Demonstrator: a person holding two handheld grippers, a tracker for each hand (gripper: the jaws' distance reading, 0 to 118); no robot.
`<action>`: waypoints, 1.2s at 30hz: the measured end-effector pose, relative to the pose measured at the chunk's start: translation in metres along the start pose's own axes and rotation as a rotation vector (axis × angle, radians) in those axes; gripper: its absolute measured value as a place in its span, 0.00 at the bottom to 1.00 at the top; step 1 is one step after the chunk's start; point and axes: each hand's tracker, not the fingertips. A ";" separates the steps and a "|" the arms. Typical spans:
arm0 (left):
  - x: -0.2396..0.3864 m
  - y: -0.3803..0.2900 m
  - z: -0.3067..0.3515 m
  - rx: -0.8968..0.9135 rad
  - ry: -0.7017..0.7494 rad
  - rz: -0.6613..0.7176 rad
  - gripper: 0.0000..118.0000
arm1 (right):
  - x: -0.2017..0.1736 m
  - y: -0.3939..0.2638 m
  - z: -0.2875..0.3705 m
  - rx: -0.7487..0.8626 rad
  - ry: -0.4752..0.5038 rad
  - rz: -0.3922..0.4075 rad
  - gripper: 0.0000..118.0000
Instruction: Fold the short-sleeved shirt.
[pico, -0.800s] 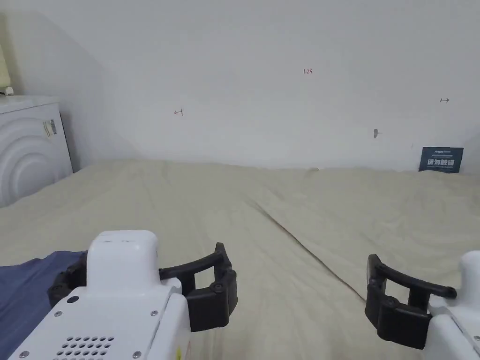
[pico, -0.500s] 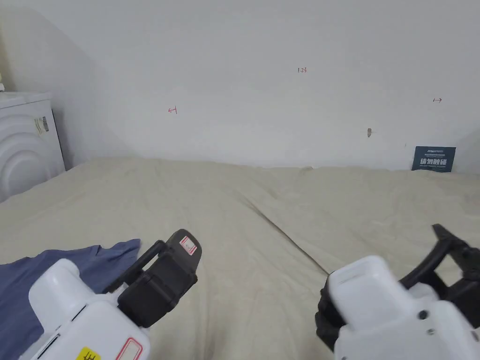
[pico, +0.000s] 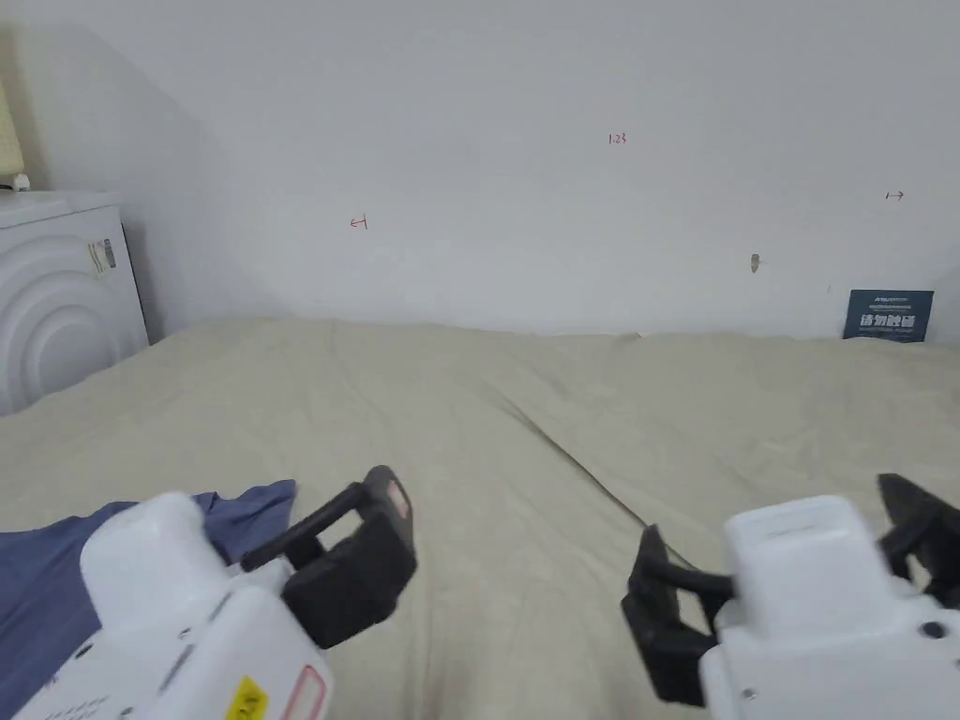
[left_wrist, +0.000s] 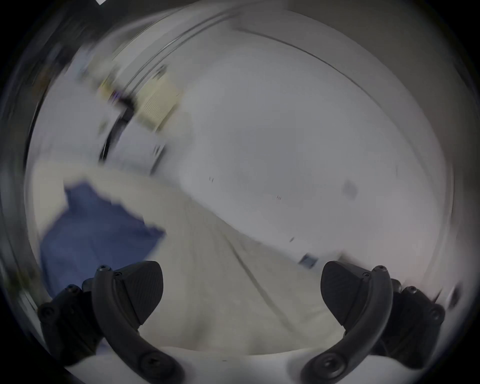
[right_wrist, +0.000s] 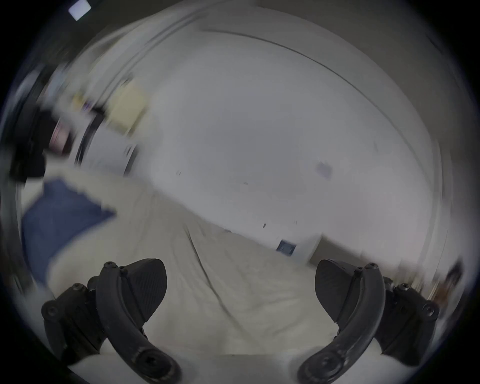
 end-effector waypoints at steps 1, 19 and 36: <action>0.014 0.004 0.004 0.012 0.014 -0.149 1.00 | 0.010 0.002 0.000 -0.013 -0.010 -0.096 0.97; 0.021 -0.006 0.006 -0.023 0.033 -0.234 1.00 | 0.025 -0.010 0.009 0.024 -0.042 -0.223 0.94; 0.021 -0.014 0.004 -0.033 0.060 -0.318 0.03 | 0.019 -0.006 0.009 -0.012 0.035 -0.231 0.92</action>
